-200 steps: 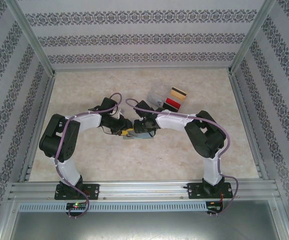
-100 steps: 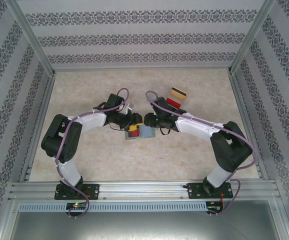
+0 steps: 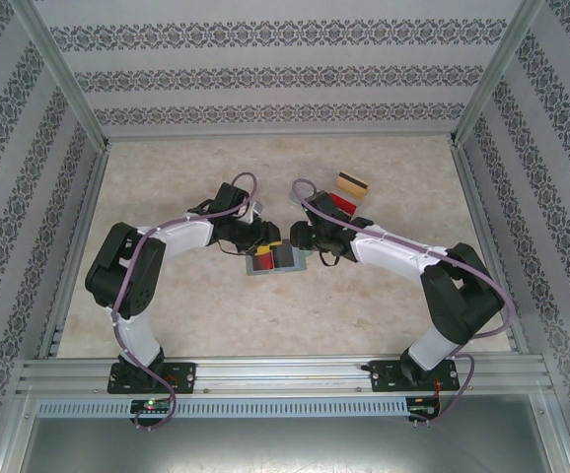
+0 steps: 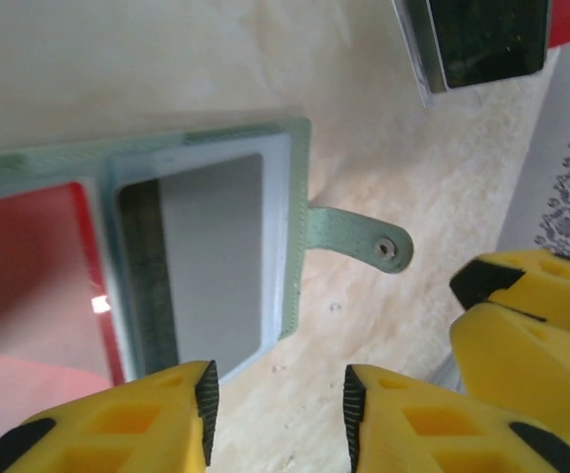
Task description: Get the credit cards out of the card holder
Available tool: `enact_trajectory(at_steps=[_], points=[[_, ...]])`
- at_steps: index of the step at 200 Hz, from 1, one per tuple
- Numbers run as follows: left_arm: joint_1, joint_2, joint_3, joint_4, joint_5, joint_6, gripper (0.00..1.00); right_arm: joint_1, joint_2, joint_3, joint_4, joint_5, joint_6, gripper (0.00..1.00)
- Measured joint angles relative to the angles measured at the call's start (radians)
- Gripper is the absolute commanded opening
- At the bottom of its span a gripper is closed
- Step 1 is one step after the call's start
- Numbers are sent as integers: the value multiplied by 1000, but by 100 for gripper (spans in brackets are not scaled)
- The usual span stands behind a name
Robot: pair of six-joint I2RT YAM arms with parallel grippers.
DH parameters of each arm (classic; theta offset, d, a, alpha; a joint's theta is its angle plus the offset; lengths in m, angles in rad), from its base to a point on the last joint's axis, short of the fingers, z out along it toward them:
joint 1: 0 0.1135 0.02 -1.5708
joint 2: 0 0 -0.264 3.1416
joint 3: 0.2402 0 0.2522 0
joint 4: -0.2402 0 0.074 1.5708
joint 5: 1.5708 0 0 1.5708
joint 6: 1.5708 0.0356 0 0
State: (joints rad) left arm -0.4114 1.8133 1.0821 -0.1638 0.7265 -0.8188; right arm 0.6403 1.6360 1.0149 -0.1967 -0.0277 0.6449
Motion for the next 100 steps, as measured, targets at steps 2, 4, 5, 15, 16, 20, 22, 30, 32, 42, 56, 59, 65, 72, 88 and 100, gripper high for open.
enact_trajectory(at_steps=[2,4,5,15,16,20,22,30,32,42,56,59,65,72,88,100], points=[[1,-2,0,-3,-5,1,37,2,5,3,0,-1,0,30],[2,-3,0,-6,-10,2,37,2,8,4,0,-2,-1,30],[2,-3,0,-7,-11,1,37,4,12,6,0,-3,-2,30],[4,-5,0,-14,-29,2,35,11,39,20,-1,-12,-4,29],[5,-5,0,-14,-29,2,35,12,40,21,-1,-12,-4,29],[7,-5,0,-15,-32,2,35,13,52,27,-2,-16,-5,29],[7,-5,-1,-15,-35,2,34,13,57,30,-2,-17,-5,29],[8,-5,-5,-16,-42,2,34,19,78,39,-5,-19,-7,29],[8,-5,-5,-16,-43,2,34,19,83,41,-5,-19,-8,29],[8,-5,-7,-21,-48,2,33,24,105,51,-13,-23,-8,29],[8,-4,-8,-23,-51,2,33,26,129,60,-24,-24,-12,29],[8,-2,-8,-23,-50,2,33,28,134,63,-26,-24,-12,29],[8,0,-8,-23,-50,2,33,29,144,69,-34,-23,-13,29],[8,6,-8,-23,-50,2,33,30,155,74,-38,-23,-13,30],[8,24,-8,-23,-48,2,33,30,177,88,-50,-23,-15,31],[8,40,-8,-23,-46,1,33,30,192,97,-61,-23,-15,31]])
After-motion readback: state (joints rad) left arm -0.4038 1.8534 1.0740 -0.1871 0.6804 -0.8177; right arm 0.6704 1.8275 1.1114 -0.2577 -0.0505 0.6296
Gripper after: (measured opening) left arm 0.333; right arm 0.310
